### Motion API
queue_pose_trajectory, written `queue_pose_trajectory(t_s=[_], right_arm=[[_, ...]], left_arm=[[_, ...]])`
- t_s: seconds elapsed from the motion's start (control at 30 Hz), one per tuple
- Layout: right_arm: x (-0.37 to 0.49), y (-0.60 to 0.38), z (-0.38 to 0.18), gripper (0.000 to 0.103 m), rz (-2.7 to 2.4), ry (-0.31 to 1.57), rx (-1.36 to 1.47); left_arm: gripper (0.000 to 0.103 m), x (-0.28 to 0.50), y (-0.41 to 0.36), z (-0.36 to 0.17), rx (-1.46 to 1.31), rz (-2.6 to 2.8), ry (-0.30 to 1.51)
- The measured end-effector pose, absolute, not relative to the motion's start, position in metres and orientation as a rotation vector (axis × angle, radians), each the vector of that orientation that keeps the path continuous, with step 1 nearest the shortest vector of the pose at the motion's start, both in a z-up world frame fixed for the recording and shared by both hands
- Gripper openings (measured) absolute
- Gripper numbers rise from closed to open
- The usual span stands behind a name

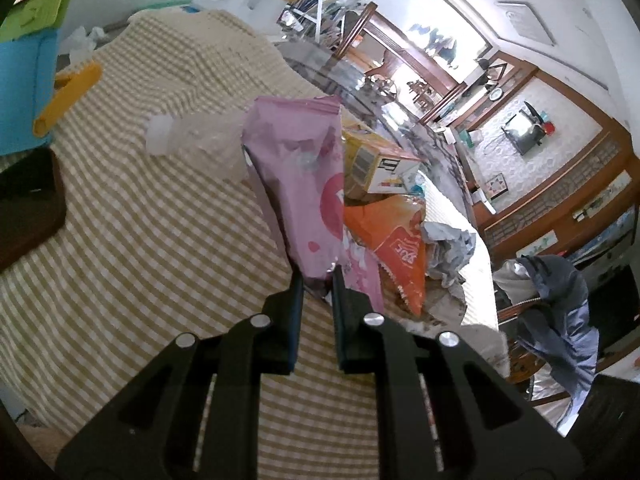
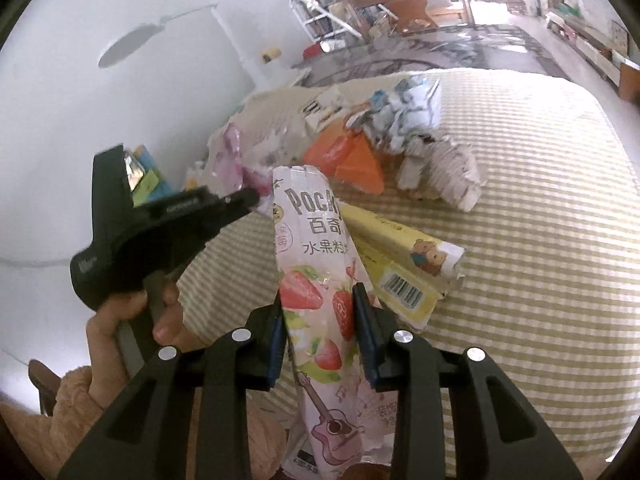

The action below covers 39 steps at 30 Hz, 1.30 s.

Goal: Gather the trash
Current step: 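Carry the Pocky wrapper toward the red bucket while the left tool carries the pink wrapper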

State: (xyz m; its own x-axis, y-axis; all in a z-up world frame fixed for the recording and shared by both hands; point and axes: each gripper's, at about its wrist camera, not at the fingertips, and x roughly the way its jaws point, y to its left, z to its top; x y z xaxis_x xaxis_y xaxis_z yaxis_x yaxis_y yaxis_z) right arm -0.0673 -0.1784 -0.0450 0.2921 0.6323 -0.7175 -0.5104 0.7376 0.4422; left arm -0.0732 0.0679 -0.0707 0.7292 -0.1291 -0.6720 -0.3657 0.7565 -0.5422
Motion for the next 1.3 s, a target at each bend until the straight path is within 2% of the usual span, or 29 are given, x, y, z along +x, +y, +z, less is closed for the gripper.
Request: queue_pose_trajectory(t_s=[0.6, 1.0, 1.3], right_arm=[[-0.059, -0.242, -0.014, 0.030, 0.650, 0.900, 0.275], [-0.059, -0.308, 0.001, 0.030, 0.579, 0.813, 0.413], [-0.068, -0.369, 0.006, 0.030, 0.512, 0.734, 0.530]], left_arm=[[0.013, -0.083, 0.037, -0.050, -0.573, 0.038, 0.742], [0.013, -0.097, -0.005, 0.028, -0.463, -0.042, 0.570], [0.013, -0.084, -0.070, 0.051, -0.376, -0.179, 0.571]])
